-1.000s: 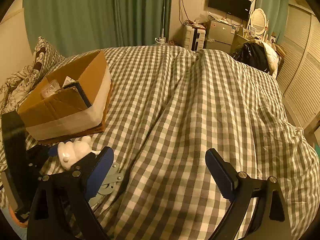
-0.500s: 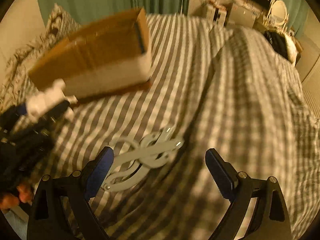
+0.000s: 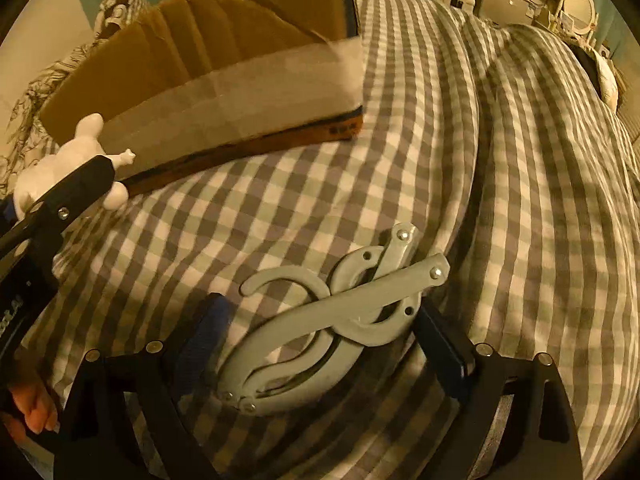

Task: Organize objects
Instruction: 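Grasp the white rabbit figurine with the left tool, then grasp the grey hanger clip with the right tool and lift it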

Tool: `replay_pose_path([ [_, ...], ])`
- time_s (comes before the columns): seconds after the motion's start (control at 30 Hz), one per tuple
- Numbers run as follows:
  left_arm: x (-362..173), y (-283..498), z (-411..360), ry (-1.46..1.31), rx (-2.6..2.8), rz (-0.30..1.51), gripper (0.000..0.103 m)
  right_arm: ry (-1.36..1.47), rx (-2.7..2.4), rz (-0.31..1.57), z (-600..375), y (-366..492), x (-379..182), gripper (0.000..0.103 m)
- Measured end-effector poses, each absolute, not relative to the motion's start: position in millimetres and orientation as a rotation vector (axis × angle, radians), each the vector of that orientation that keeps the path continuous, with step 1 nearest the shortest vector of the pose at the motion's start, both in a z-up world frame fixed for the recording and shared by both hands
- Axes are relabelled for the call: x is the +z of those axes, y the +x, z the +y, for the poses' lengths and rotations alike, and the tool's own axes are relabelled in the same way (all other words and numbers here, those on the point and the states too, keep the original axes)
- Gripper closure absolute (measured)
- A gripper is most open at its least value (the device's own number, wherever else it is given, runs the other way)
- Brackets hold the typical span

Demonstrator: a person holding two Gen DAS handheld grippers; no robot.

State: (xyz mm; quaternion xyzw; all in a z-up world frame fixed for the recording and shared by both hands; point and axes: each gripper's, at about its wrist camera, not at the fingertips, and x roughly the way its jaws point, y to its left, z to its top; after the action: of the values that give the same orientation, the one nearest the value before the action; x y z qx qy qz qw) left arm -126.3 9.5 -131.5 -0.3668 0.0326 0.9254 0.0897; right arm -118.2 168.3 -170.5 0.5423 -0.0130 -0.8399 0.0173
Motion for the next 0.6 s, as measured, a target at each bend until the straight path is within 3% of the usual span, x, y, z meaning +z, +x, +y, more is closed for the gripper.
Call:
replay_pose_path([
  [0.23,-129.9,-124.5,9.5,-1.085,2.769,0.112,0.039,1.618,-2.625,0.034,161.3,-106.1,-163.4,0.027],
  [0.6,-128.4,-110.1,-3.0,-1.121,2.814,0.118,0.039,1.52,-2.648,0.11,156.4,-89.2,-155.2,0.028],
])
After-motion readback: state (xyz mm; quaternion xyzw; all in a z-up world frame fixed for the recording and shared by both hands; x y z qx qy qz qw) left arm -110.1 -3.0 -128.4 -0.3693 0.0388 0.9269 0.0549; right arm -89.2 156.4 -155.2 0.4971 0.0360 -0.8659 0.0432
